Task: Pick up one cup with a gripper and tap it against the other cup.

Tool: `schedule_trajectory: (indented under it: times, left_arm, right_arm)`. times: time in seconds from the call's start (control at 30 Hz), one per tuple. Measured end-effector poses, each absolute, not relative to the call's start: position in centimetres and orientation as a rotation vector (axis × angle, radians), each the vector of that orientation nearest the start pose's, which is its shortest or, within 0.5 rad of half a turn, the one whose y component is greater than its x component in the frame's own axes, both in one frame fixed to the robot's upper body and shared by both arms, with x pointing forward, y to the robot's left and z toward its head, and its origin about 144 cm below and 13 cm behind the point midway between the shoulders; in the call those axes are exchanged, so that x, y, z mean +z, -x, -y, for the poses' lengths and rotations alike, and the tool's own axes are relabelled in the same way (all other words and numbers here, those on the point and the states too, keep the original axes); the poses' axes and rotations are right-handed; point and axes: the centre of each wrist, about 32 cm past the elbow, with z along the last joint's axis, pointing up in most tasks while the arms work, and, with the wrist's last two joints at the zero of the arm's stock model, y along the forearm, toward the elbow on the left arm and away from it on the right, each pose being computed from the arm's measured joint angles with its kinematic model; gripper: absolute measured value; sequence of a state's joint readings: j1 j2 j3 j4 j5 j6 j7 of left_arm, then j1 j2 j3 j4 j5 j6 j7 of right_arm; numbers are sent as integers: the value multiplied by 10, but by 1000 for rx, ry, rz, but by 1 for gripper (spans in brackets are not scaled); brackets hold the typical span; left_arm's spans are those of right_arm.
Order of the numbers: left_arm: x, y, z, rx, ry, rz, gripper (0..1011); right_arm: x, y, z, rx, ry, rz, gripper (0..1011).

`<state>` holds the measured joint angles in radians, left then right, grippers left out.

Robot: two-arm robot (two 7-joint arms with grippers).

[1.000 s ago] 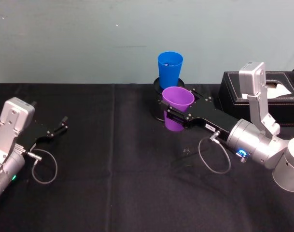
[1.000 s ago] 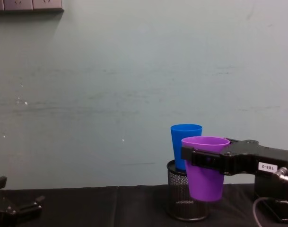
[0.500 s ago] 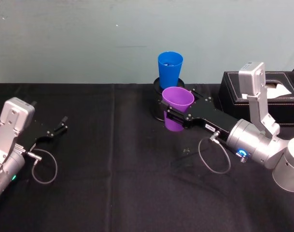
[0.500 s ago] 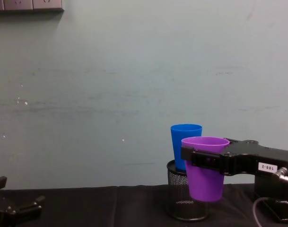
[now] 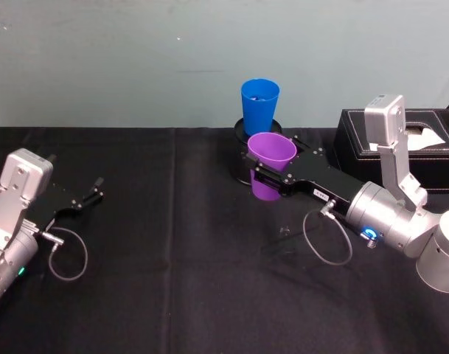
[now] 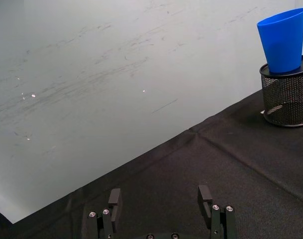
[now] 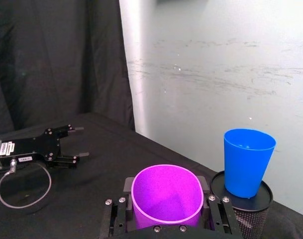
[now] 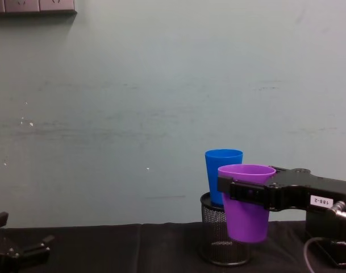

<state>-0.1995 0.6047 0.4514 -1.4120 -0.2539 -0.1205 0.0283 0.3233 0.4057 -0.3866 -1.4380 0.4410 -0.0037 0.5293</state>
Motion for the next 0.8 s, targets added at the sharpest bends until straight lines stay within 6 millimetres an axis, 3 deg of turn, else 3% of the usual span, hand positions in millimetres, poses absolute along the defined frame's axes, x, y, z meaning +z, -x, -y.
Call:
schedule_trajectory:
  times: [0.8]
  left_arm:
    - [1140,-489,-310,1248,-304,285,1000]
  right_arm:
    - [1194,-531,250,-746,10,61,735]
